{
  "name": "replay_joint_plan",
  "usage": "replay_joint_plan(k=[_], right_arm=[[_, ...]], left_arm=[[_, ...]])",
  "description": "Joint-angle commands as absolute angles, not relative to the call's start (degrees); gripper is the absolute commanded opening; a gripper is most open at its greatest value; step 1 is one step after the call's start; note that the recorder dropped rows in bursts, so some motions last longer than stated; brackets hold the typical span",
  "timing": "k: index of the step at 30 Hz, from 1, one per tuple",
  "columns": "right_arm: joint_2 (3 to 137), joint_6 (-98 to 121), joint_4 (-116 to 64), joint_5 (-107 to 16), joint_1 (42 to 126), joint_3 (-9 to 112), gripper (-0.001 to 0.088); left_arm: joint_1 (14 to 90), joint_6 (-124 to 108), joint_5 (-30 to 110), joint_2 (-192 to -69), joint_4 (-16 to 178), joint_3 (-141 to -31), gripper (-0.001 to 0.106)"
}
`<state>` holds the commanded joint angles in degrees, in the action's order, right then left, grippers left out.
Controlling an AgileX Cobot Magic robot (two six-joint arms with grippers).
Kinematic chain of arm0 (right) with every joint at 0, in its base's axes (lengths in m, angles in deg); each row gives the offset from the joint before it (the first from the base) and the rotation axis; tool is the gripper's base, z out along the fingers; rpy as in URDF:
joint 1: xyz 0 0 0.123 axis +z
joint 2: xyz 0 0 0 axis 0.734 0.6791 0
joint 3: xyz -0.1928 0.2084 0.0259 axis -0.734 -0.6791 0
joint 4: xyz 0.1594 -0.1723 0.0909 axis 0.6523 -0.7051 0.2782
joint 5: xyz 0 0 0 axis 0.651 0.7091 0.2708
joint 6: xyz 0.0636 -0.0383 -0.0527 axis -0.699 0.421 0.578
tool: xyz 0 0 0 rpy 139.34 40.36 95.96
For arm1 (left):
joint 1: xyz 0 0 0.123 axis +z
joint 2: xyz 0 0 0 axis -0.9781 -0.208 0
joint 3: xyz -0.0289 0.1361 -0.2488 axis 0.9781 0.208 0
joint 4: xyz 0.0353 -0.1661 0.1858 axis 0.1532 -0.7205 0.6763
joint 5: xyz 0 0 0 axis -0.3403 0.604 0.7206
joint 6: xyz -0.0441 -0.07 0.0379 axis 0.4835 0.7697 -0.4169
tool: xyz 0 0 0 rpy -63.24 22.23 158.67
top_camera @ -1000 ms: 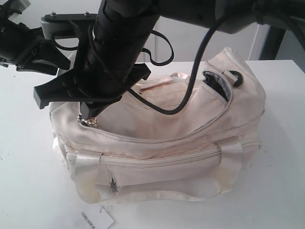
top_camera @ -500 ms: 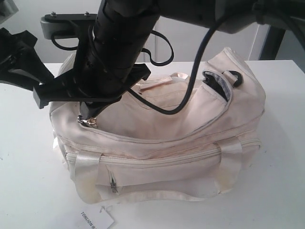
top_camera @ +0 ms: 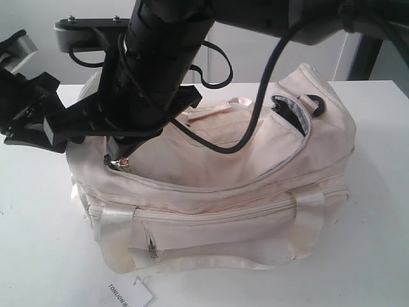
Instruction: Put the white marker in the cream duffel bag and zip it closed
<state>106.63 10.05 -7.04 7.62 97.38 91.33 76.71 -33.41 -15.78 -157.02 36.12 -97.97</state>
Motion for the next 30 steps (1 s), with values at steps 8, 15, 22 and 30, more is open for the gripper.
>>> replay_joint_plan(k=[8, 15, 22, 30], right_arm=[[106.6, 10.1, -7.0, 7.4, 97.4, 91.3, 0.0], [106.6, 10.1, -7.0, 7.4, 97.4, 91.3, 0.0], [106.6, 10.1, -7.0, 9.1, 97.4, 91.3, 0.0], [106.3, 10.1, -7.2, 10.8, 97.4, 91.3, 0.0]], left_arm=[[76.7, -38.6, -14.8, -157.0, 31.3, -95.6, 0.046], [76.7, -39.0, -13.4, -157.0, 31.1, -95.6, 0.0], [76.7, -40.0, -11.4, -157.0, 32.1, -95.6, 0.0], [76.7, -40.0, -9.3, -157.0, 36.6, -95.6, 0.0]])
